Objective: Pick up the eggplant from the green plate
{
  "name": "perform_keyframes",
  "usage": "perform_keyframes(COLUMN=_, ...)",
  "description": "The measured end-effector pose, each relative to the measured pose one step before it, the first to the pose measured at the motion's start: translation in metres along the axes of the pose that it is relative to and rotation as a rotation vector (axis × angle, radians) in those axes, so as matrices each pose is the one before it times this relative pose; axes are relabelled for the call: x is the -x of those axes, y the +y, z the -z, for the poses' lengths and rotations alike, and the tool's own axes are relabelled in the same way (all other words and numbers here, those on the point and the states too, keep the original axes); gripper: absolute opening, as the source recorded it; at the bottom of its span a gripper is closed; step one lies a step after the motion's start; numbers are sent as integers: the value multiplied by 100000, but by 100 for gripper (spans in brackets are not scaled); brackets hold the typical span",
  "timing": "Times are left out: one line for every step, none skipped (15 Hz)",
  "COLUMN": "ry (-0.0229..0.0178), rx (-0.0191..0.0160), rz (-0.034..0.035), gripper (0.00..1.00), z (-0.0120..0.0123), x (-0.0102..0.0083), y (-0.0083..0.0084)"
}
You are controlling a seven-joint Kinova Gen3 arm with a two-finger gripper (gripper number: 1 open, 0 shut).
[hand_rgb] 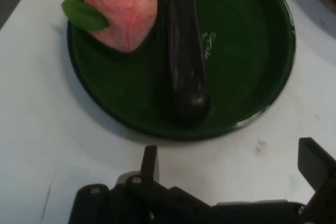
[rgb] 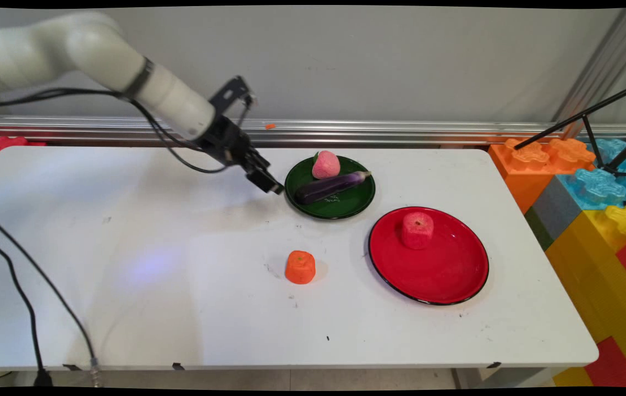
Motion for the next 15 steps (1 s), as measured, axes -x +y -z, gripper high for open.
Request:
perform_keyframes(ry=127, rx=-131, rz=70, gripper=100, z=-1205, x=-341, y=12)
perform_keyframes(ry=75, rx=-203, rz=-199, gripper=100, z=-1536, x=-448, y=1)
perform_keyframes(ry=24, rx=-145, rz=-233, gripper=100, z=-921, x=-276, y=-21)
perform_keyframes(ry=11, rx=-225, rz=-310, gripper=100, z=-1237, x=-374, y=-64)
perform_keyframes(ry=31, rx=-80, rz=-442, gripper=100, z=-998, x=-305, y=-53)
perform_keyframes(ry=18, rx=-3, rz=-478, gripper=100, z=-778, x=-221, y=-38)
perform_keyframes(ry=13, rx=31, rz=-727, gripper=100, z=-756, x=-195, y=-37)
perform_keyframes(ry=50, rx=37, rz=-828, gripper=100, z=-691, x=-177, y=-40)
perform_keyframes(ry=21, rx=69, rz=-884, gripper=100, z=-784, x=-170, y=-47)
perform_keyframes(ry=97, rx=60, rz=-804, gripper=100, z=-714, x=-180, y=-45)
perform_keyframes(ry=70, rx=-32, rz=-529, gripper=100, z=-433, x=-104, y=-46)
perform_keyframes(ry=146, rx=-57, rz=-720, gripper=100, z=-599, x=-171, y=-49)
perform_keyframes(ry=175, rx=-166, rz=-769, gripper=100, z=-629, x=-167, y=-70)
perform_keyframes(ry=150, rx=-275, rz=-623, gripper=100, z=-493, x=-115, y=-64)
perform_keyframes(ry=92, rx=-229, rz=-509, gripper=100, z=-398, x=-109, y=-39)
